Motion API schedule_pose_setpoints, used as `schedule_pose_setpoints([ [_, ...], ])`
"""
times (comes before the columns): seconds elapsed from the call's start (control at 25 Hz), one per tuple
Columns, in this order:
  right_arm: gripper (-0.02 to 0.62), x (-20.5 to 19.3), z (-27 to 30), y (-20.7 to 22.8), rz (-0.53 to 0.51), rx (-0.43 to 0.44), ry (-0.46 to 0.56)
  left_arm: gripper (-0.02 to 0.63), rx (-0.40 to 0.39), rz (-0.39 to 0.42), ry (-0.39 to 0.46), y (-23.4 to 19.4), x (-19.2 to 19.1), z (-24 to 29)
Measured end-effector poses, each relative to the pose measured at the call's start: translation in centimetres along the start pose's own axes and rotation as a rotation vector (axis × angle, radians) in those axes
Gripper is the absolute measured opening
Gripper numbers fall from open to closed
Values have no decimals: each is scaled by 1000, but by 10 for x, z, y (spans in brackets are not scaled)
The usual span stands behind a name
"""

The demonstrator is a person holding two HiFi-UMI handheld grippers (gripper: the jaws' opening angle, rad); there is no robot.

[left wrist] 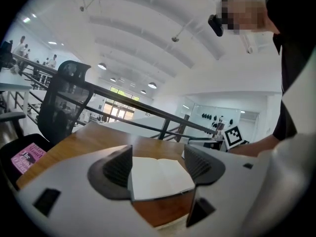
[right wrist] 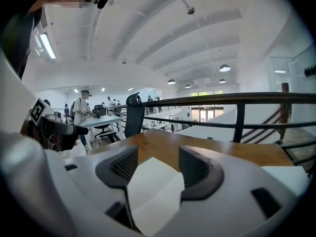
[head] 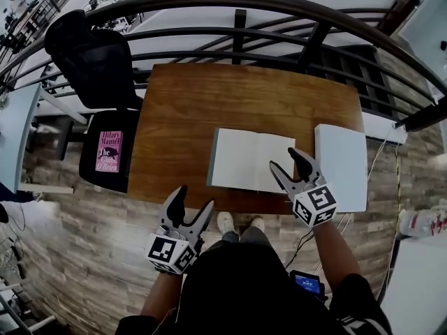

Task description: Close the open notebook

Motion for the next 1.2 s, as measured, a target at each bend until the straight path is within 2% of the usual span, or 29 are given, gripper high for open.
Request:
schedule_pose_setpoints([
  [0.24, 262, 0, 48, 19, -51, 50, -86, 333, 7, -13, -42, -19, -2, 23],
  [0.64, 278, -5, 111, 58, -125, 170, -221, 333, 77, -7, -74, -29, 0, 75],
  [1.0, 316, -30, 148, 86, -152, 298, -386, 333, 92, -17, -114, -20, -10, 108],
  [1.2, 330, -47, 160, 89, -210, 373, -487, 333, 141, -40, -131, -17, -16, 104],
])
Point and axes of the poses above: the fingertips, and each gripper's own axes: z forward along the fingers, y to its right, x out of its top, the point moved 6 cm from there along -z, backward along the fingers, and after that the axes turned 8 degrees about x, right-handed, at the moved point
